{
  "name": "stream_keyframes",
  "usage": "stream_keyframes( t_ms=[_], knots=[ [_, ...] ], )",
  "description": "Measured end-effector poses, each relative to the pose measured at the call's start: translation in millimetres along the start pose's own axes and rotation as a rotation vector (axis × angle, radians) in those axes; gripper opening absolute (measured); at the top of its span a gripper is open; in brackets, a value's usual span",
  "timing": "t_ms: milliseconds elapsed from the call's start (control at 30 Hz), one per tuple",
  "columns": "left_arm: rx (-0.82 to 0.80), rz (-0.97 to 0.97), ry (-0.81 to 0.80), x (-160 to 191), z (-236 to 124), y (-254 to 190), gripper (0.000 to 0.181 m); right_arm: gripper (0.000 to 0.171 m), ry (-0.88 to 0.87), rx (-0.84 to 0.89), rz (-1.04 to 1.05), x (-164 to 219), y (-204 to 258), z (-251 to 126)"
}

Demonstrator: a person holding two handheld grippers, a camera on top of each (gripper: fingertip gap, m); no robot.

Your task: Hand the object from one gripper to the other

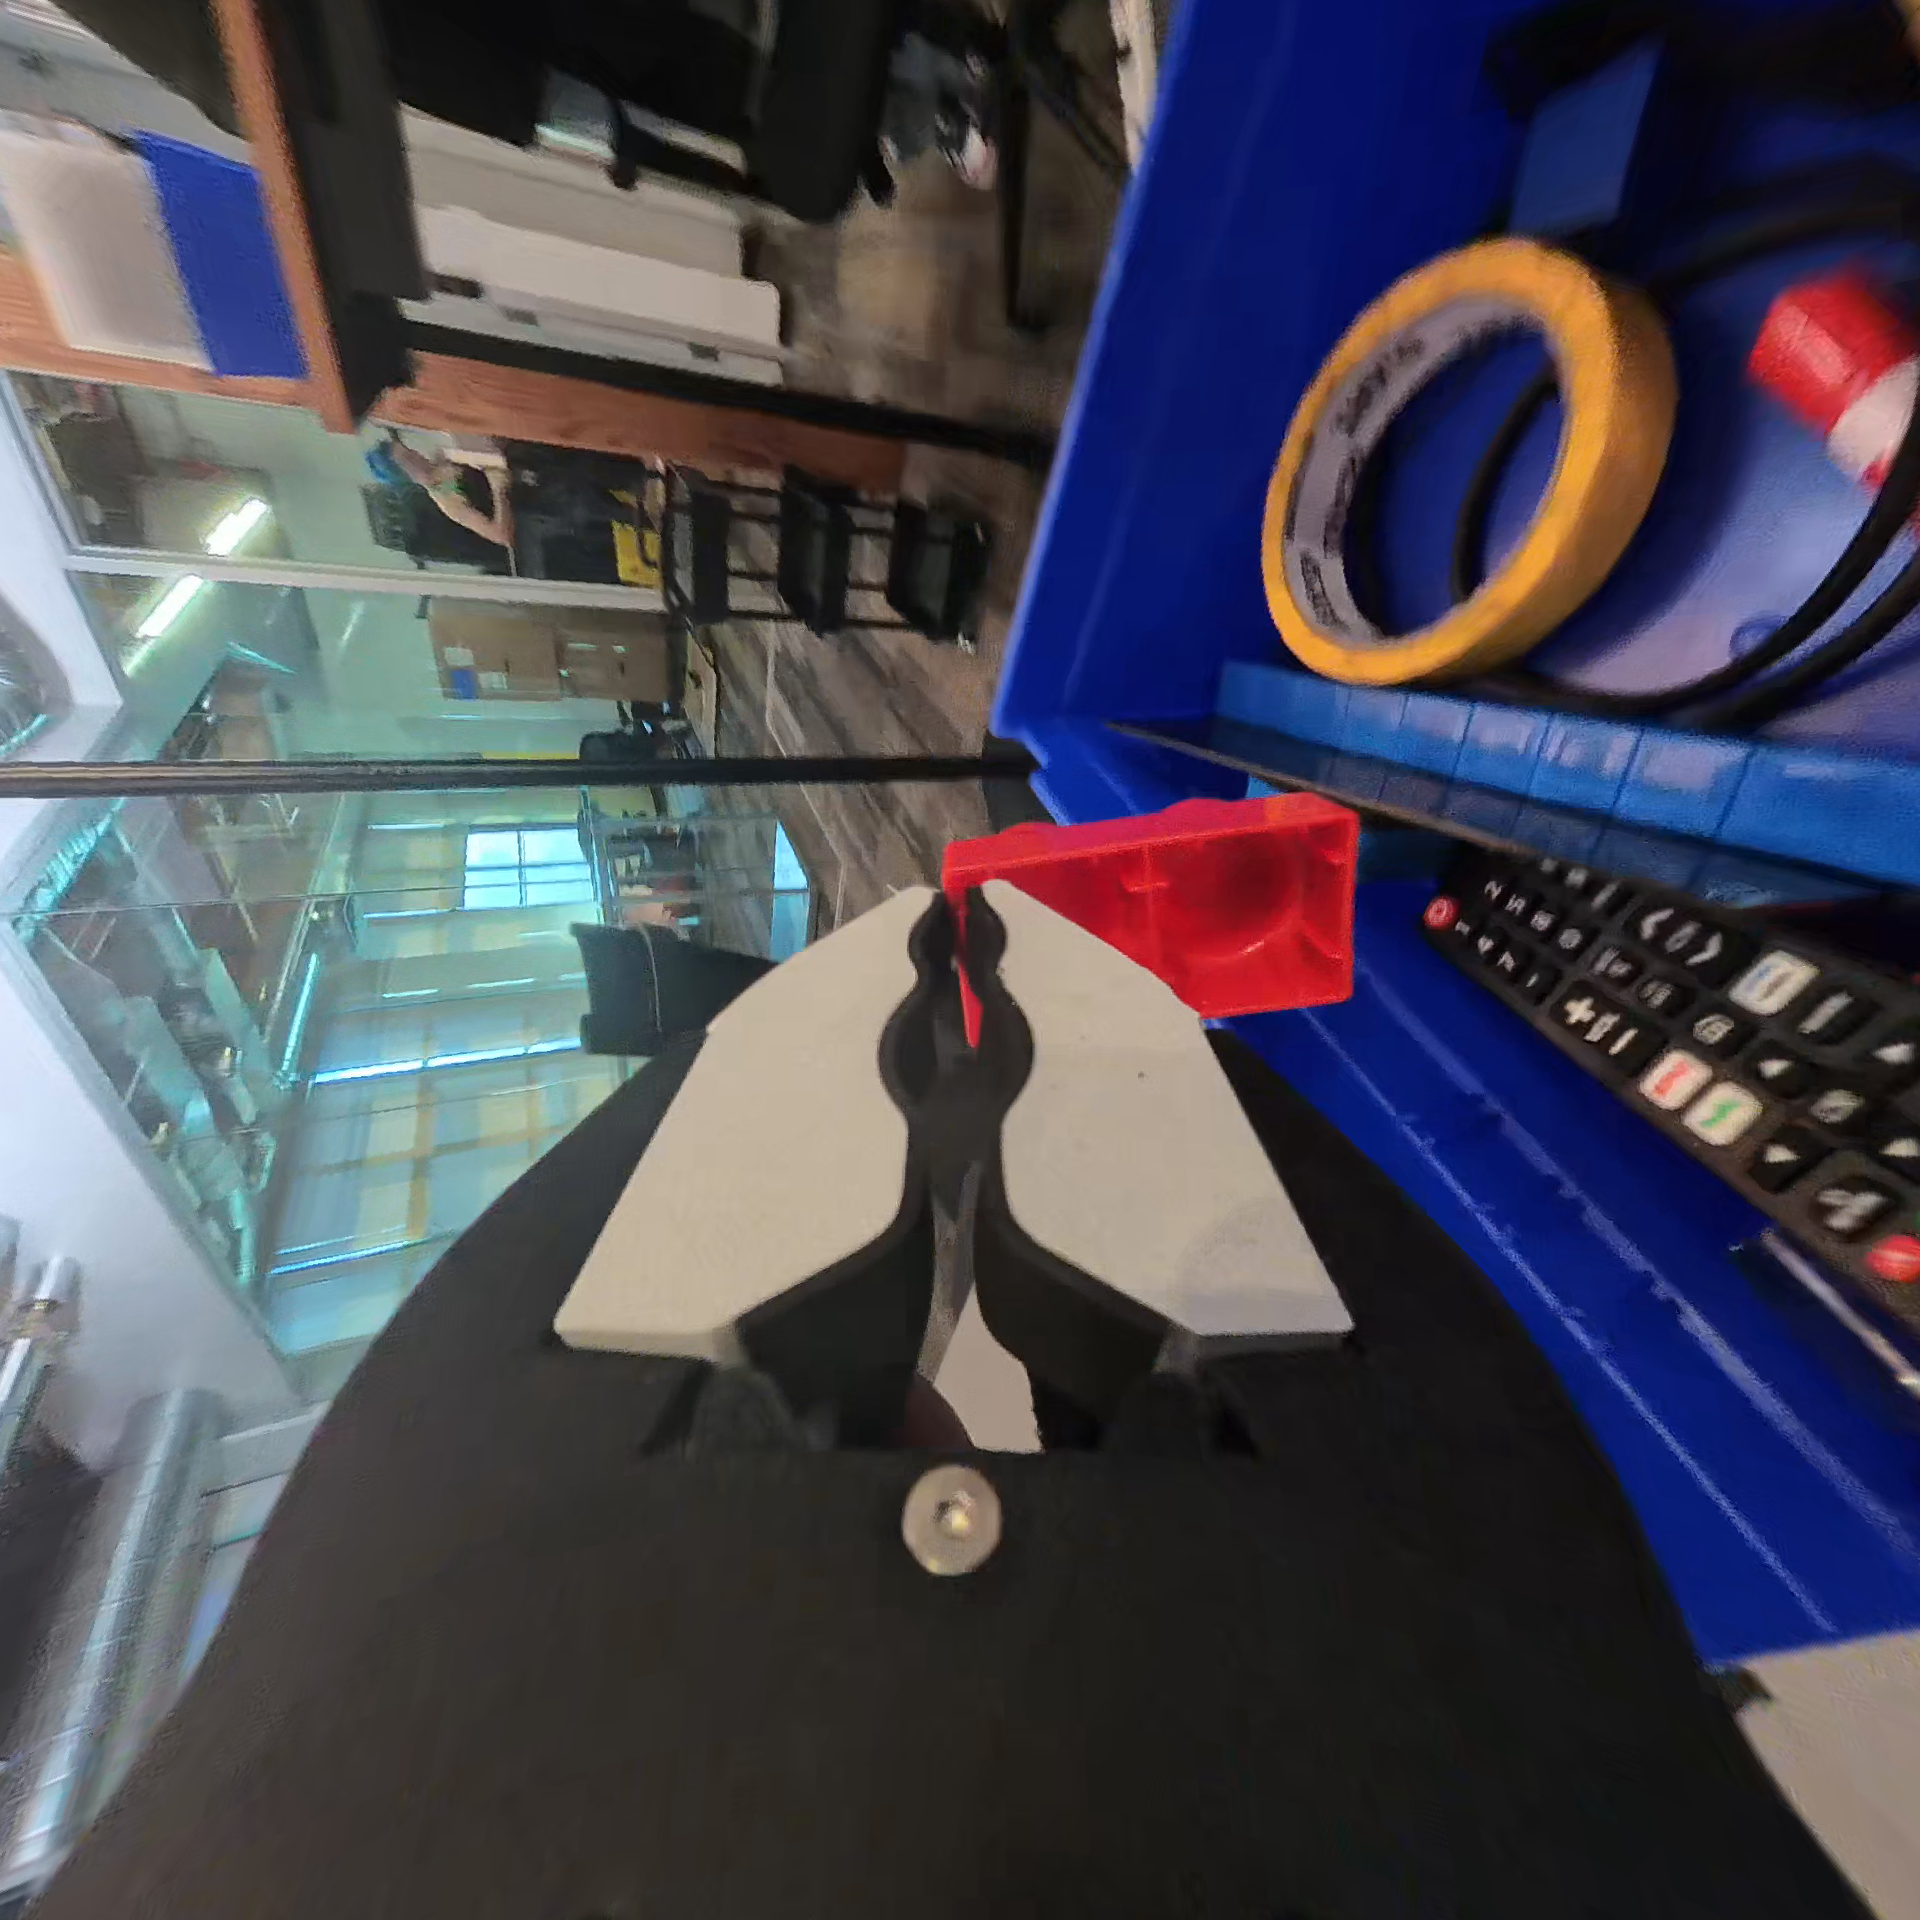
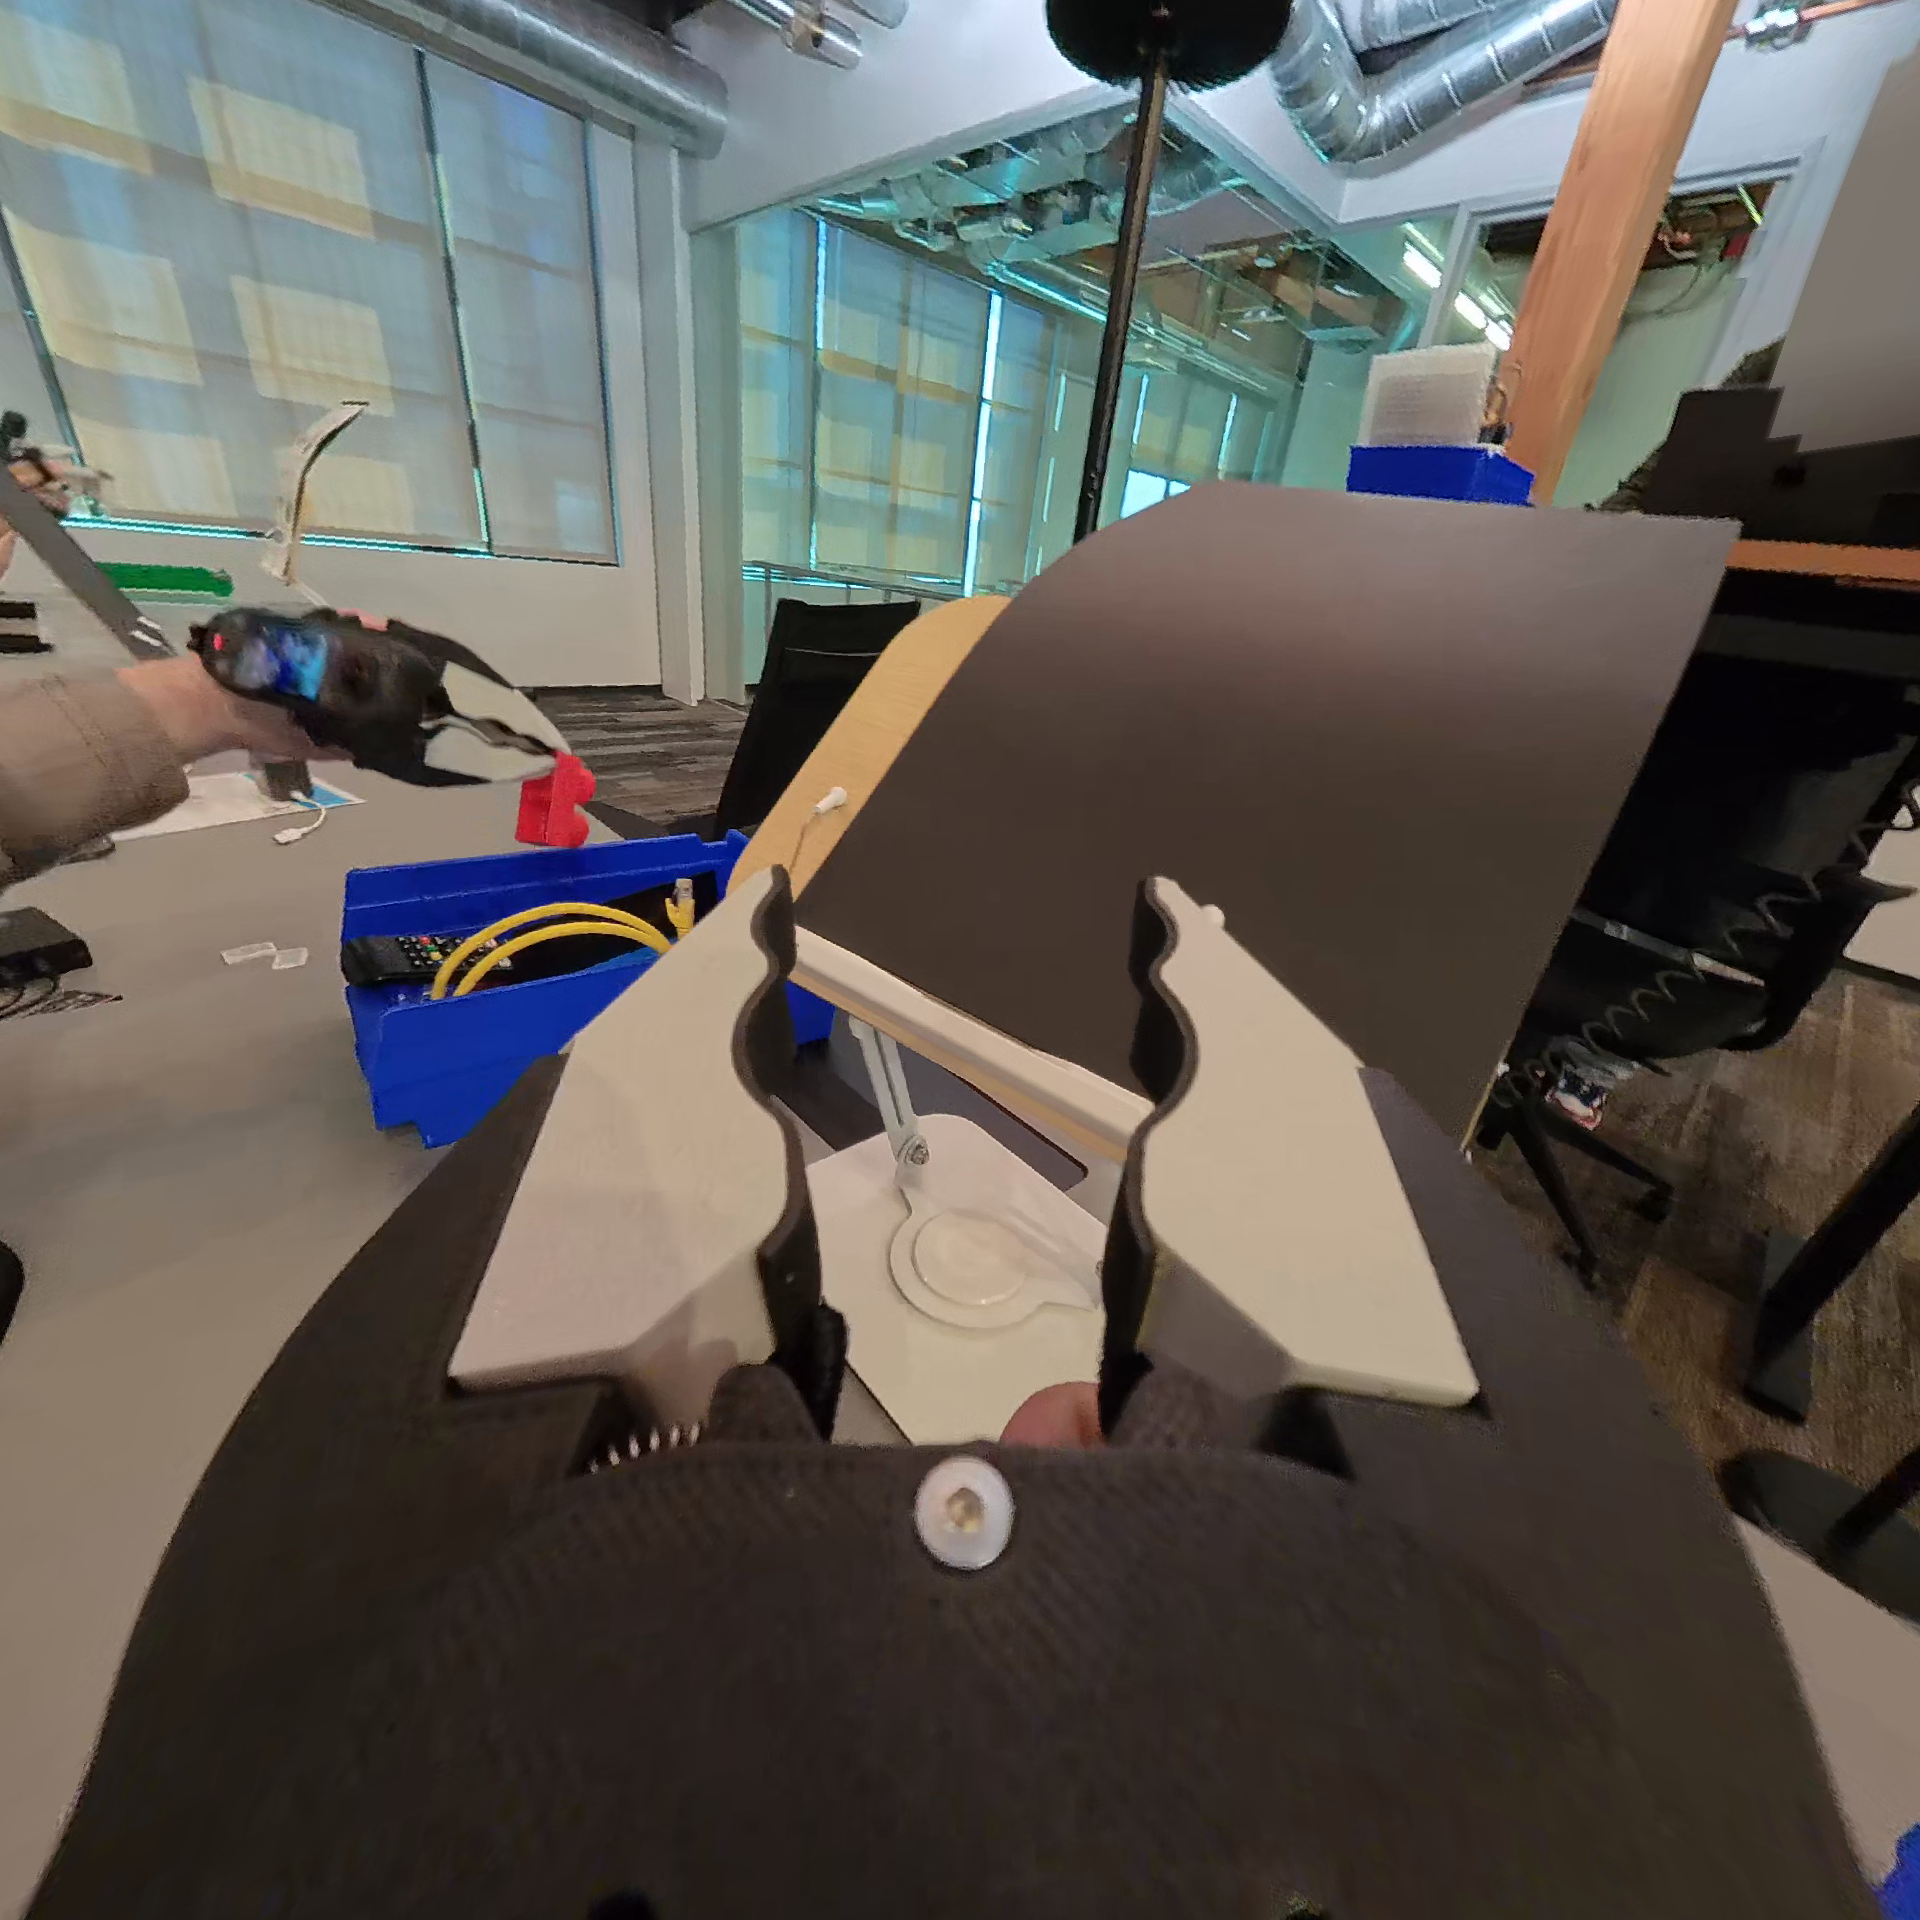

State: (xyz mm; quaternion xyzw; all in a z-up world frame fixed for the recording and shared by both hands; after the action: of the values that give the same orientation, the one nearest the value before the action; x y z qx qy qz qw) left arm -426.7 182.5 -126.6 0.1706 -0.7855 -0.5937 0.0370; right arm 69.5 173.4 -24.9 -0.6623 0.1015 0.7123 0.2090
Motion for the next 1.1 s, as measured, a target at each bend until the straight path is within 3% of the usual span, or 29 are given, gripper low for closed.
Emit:
stream_keyframes(
  t_ms=[167, 400, 633, 800, 1100],
  knots=[
    [-0.012, -0.285, -0.279, -66.6, -64.9, 29.1, 0.002, 0.064, -0.014, -0.09, -0.096, -9.8, 27.4, 6.6],
    [0.023, -0.367, -0.641, -188.7, -135.6, 34.0, 0.002, 0.065, -0.063, -0.162, -0.198, -28.0, 56.1, 6.7],
    [0.152, -0.608, -0.875, -284.1, -159.3, 30.3, 0.002, 0.064, -0.068, -0.171, -0.363, -32.2, 72.8, 5.4],
    [0.242, -0.814, -0.939, -311.9, -162.2, 28.6, 0.002, 0.066, 0.0, -0.154, -0.537, -20.0, 82.6, 11.4],
    [0.414, -0.98, -0.995, -312.7, -160.2, 9.6, 0.002, 0.049, 0.046, -0.168, -0.741, -2.8, 106.8, 30.3]
  ],
)
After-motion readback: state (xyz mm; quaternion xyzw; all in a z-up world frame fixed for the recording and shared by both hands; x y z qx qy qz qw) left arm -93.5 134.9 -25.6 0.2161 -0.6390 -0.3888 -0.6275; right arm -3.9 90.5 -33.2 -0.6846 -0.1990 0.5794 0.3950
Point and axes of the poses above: each gripper's, where its closed fingertips meet, z out along the fingers, x out of its underside, y = z × x across the jaws, the point moved 1 cm from there along -z, back along the fingers, and after that the axes turned 7 degrees about -x, right-handed, at the moved point
